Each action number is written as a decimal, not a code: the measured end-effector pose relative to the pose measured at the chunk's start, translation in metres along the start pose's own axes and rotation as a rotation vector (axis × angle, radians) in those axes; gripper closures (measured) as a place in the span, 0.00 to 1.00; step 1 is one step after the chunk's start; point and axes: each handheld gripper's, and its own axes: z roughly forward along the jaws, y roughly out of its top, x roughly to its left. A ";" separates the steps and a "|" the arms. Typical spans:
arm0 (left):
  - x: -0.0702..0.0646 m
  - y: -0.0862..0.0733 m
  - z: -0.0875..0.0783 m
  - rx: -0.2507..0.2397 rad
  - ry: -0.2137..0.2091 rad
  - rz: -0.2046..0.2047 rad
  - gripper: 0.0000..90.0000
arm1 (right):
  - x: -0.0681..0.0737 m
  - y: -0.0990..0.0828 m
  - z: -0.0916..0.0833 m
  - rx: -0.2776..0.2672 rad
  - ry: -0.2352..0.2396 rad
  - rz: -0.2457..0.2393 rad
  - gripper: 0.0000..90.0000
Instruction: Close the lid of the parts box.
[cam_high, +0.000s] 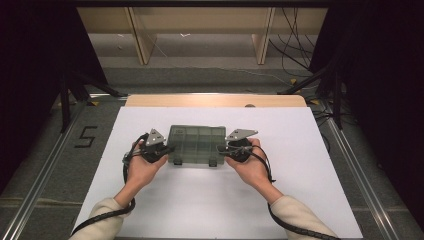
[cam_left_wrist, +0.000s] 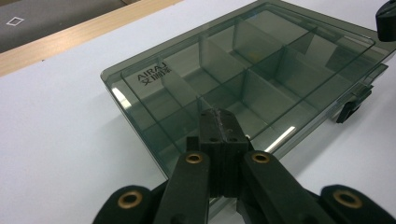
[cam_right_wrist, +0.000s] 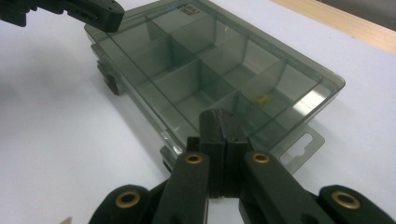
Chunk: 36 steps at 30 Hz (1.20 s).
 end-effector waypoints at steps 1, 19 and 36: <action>0.000 -0.001 0.001 -0.001 0.004 -0.002 1.00 | 0.000 -0.001 0.000 0.009 0.002 -0.006 1.00; -0.001 -0.003 0.002 0.028 0.002 0.045 1.00 | 0.001 -0.006 0.006 0.034 -0.001 -0.024 1.00; -0.010 -0.001 -0.002 -0.048 0.002 0.035 0.76 | 0.000 -0.011 0.000 -0.025 0.010 -0.027 0.87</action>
